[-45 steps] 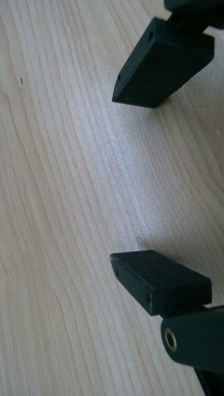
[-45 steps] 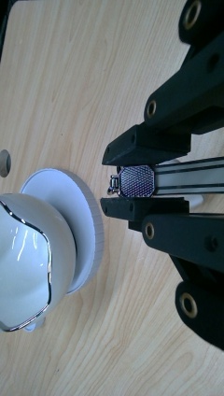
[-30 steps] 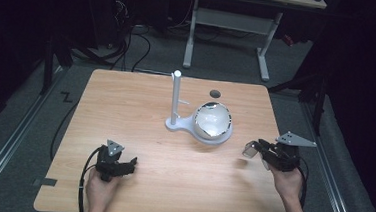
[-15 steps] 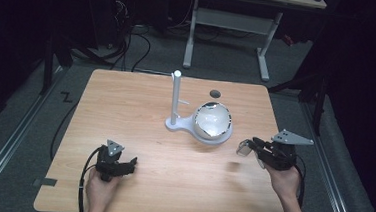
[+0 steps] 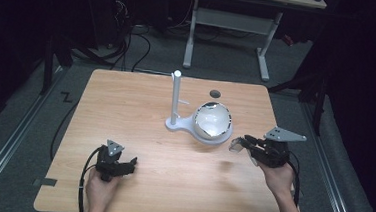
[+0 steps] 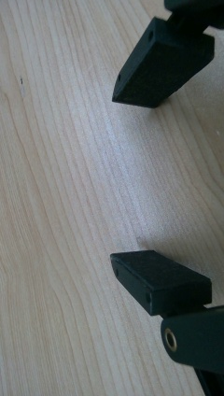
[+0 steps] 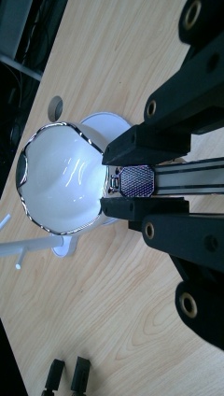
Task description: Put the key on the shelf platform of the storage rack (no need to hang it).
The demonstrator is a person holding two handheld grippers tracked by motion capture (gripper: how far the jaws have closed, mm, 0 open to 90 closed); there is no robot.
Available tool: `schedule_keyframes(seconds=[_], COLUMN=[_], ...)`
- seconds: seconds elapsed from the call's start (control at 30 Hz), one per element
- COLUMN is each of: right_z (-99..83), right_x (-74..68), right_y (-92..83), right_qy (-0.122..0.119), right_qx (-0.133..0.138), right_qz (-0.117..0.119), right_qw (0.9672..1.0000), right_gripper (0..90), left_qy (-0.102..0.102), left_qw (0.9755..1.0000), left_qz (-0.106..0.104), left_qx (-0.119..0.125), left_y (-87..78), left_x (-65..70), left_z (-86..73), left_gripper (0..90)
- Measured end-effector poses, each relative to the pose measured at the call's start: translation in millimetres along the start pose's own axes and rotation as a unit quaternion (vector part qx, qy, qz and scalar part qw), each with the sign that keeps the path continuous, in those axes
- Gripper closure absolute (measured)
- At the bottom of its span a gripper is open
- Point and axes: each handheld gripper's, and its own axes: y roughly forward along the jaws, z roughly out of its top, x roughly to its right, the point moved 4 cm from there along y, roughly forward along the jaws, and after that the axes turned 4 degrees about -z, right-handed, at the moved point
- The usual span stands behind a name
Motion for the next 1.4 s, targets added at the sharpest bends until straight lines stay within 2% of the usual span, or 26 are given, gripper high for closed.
schedule_keyframes(seconds=[0.27, 0.43, 0.93, 1.4], right_z=[6.9, 15.7, 35.4, 53.2], right_x=[-3.8, -7.3, -15.6, -13.7], right_y=[4.0, 4.8, 14.3, 25.1], right_qy=[-0.004, -0.015, -0.029, -0.03], right_qx=[0.007, 0.008, 0.011, 0.01], right_qz=[0.015, 0.015, 0.026, 0.021], right_qw=[0.9999, 0.9997, 0.9992, 0.9993], right_gripper=[74.8, 74.8, 74.8, 74.8], left_qy=[0.0, 0.0, 0.0, 0.0], left_qw=[1.0, 1.0, 1.0, 1.0], left_qz=[0.0, 0.0, 0.0, 0.0], left_qx=[0.0, 0.0, 0.0, 0.0], left_y=[0.0, 0.0, 0.0, 0.0], left_x=[0.0, 0.0, 0.0, 0.0], left_z=[0.0, 0.0, 0.0, 0.0], left_gripper=[19.4, 19.4, 19.4, 19.4])
